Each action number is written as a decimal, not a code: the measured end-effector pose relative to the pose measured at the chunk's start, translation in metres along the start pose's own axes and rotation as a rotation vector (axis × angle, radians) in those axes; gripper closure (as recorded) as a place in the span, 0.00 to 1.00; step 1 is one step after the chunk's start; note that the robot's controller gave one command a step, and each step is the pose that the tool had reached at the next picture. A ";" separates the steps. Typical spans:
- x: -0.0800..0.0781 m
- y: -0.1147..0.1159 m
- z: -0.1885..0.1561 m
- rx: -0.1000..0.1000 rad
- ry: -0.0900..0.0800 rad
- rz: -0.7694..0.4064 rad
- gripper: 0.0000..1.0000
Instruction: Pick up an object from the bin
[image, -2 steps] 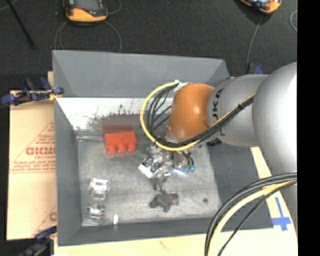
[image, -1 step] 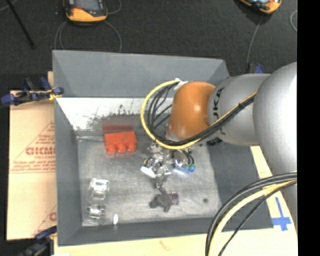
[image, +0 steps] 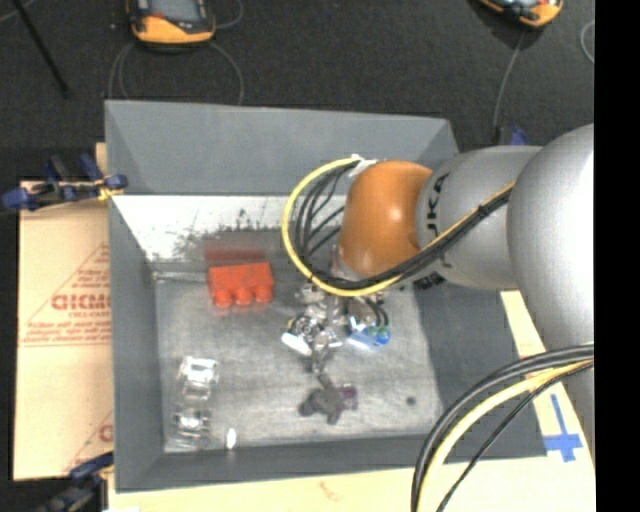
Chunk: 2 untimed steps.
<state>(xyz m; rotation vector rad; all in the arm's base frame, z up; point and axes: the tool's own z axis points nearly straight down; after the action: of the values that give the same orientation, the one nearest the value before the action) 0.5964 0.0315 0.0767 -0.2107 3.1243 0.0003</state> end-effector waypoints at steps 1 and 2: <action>-0.002 -0.001 -0.001 0.000 -0.001 0.002 0.00; -0.004 -0.001 -0.002 0.000 -0.003 0.003 0.00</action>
Offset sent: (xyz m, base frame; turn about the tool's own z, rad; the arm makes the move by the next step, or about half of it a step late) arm 0.0000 0.0000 0.0000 0.0000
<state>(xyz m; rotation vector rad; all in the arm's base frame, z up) 0.6004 0.0311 0.0790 -0.2053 3.1213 0.0010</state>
